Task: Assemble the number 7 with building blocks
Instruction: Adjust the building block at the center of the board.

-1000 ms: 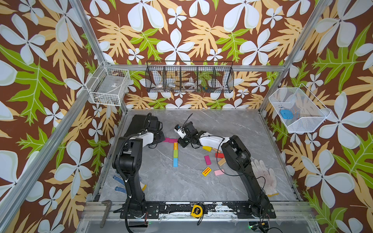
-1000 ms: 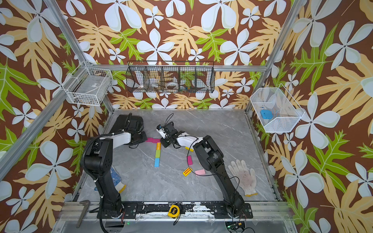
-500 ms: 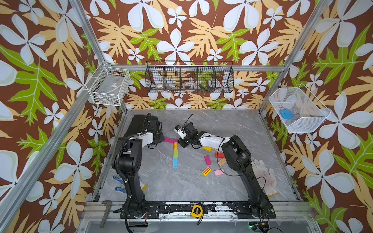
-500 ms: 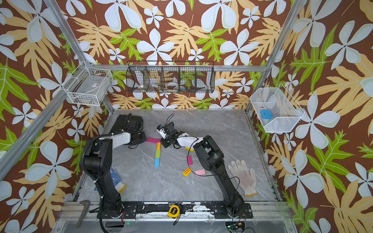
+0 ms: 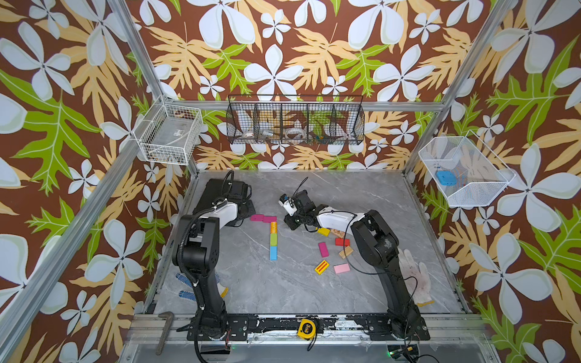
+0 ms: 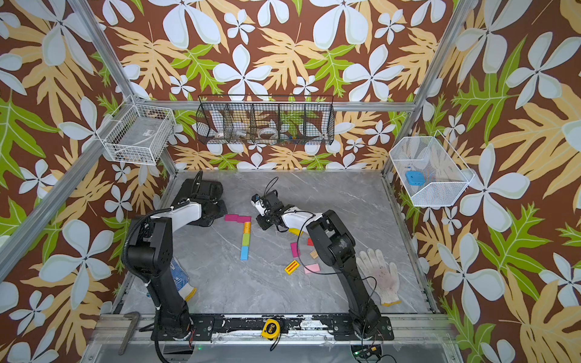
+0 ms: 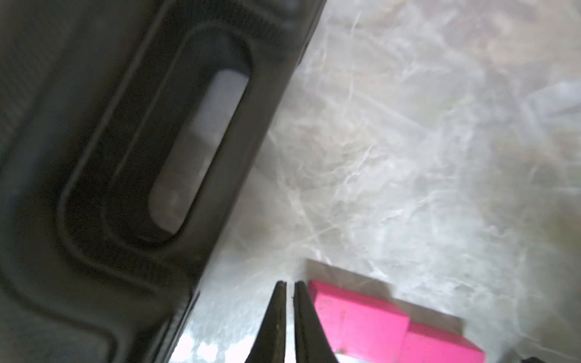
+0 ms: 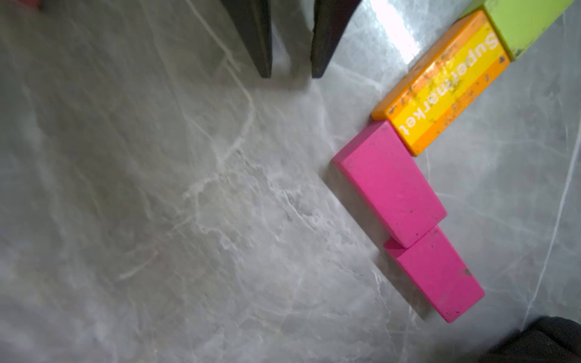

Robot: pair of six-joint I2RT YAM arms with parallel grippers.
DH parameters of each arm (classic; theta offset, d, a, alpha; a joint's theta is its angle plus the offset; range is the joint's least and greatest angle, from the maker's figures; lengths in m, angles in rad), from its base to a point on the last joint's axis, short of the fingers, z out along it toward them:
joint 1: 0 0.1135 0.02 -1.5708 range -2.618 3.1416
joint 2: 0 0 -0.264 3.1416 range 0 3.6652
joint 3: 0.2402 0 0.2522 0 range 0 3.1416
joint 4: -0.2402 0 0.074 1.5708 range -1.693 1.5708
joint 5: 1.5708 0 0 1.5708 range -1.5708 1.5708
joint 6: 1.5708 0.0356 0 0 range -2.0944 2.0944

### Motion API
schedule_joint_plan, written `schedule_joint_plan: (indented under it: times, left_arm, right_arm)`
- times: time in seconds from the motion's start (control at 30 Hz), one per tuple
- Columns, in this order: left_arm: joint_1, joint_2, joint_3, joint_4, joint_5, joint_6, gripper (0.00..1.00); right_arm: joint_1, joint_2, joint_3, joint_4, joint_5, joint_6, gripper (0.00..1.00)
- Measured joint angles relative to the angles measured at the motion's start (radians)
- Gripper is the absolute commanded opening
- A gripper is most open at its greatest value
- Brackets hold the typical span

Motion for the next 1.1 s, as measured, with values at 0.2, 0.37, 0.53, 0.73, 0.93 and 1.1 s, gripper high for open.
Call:
schedule_joint_plan:
  times: [0.2, 0.37, 0.53, 0.73, 0.93, 1.1]
  left_arm:
    - [-0.013, 0.022, 0.066, 0.001, 0.045, 0.021, 0.12]
    - [-0.053, 0.083, 0.145, -0.006, 0.085, 0.025, 0.12]
    - [-0.081, 0.145, 0.211, -0.015, 0.116, 0.024, 0.12]
    - [-0.089, 0.193, 0.246, -0.023, 0.132, 0.012, 0.12]
    - [-0.098, 0.198, 0.242, -0.023, 0.146, -0.001, 0.12]
    - [-0.100, 0.198, 0.225, -0.031, 0.144, -0.005, 0.11]
  right_arm:
    - [-0.004, -0.037, -0.057, 0.009, 0.004, 0.003, 0.26]
    - [-0.013, -0.074, -0.108, 0.011, 0.006, 0.016, 0.27]
    - [-0.018, -0.115, -0.159, 0.010, 0.014, 0.022, 0.27]
    - [-0.022, -0.151, -0.194, 0.016, 0.020, 0.023, 0.27]
    - [-0.025, -0.158, -0.196, 0.024, 0.021, 0.023, 0.27]
    - [-0.025, -0.155, -0.194, 0.026, 0.020, 0.023, 0.28]
